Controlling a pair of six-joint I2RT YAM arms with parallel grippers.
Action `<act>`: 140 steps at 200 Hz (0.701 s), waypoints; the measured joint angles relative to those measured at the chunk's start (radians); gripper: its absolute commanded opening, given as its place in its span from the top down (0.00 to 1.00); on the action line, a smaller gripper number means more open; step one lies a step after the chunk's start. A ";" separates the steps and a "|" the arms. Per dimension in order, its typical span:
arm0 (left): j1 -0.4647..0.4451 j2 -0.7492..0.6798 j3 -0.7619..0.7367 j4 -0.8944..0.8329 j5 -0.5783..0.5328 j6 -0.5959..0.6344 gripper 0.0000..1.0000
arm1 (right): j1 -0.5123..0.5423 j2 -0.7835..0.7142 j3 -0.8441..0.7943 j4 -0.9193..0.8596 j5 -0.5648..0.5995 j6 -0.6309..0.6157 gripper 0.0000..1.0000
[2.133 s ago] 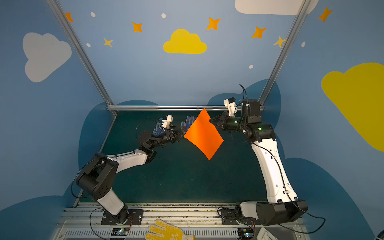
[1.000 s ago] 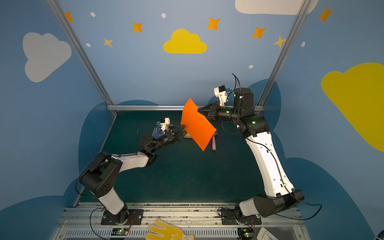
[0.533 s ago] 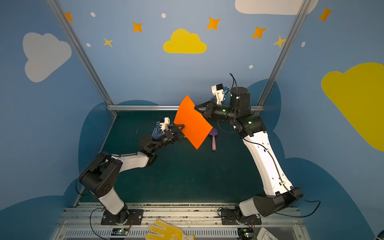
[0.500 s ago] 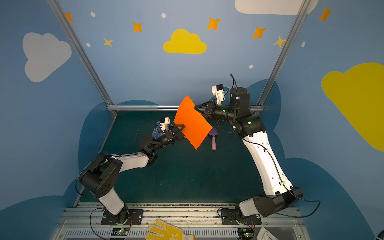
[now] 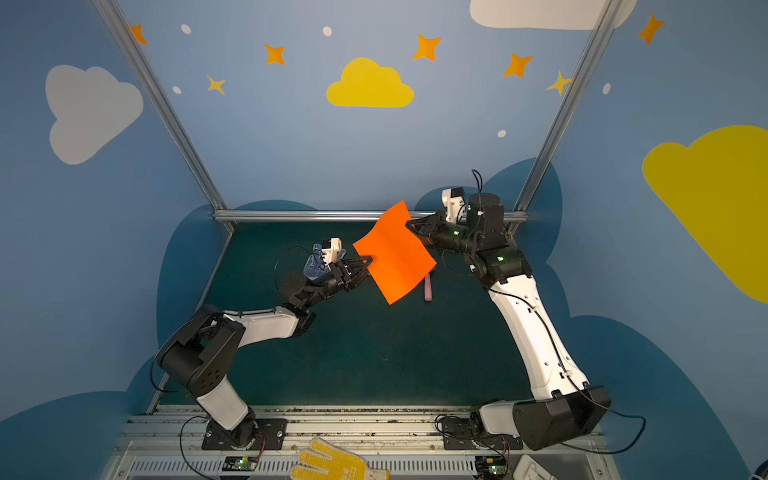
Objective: Fold a paper plane with a square sheet of paper (fold left side to right side)
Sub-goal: 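Lower the sheet flat onto the table with both grippers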
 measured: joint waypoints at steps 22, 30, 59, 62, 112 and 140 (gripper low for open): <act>0.003 0.000 -0.014 -0.002 -0.010 -0.008 0.81 | -0.005 -0.017 -0.025 0.013 0.009 0.008 1.00; 0.005 0.000 -0.015 -0.004 -0.012 -0.016 0.86 | -0.005 -0.021 -0.035 0.017 0.011 0.009 1.00; 0.016 0.000 -0.021 -0.003 -0.016 -0.027 0.97 | -0.005 -0.033 -0.084 0.021 0.019 0.010 1.00; 0.017 0.000 -0.023 -0.004 -0.016 -0.029 0.97 | -0.005 -0.034 -0.088 0.020 0.019 0.010 1.00; 0.051 -0.068 -0.084 -0.158 -0.001 0.006 0.97 | -0.008 -0.102 -0.166 -0.075 0.089 -0.057 0.38; 0.060 -0.185 -0.107 -0.385 0.012 0.108 0.97 | -0.015 -0.181 -0.245 -0.164 0.161 -0.114 0.28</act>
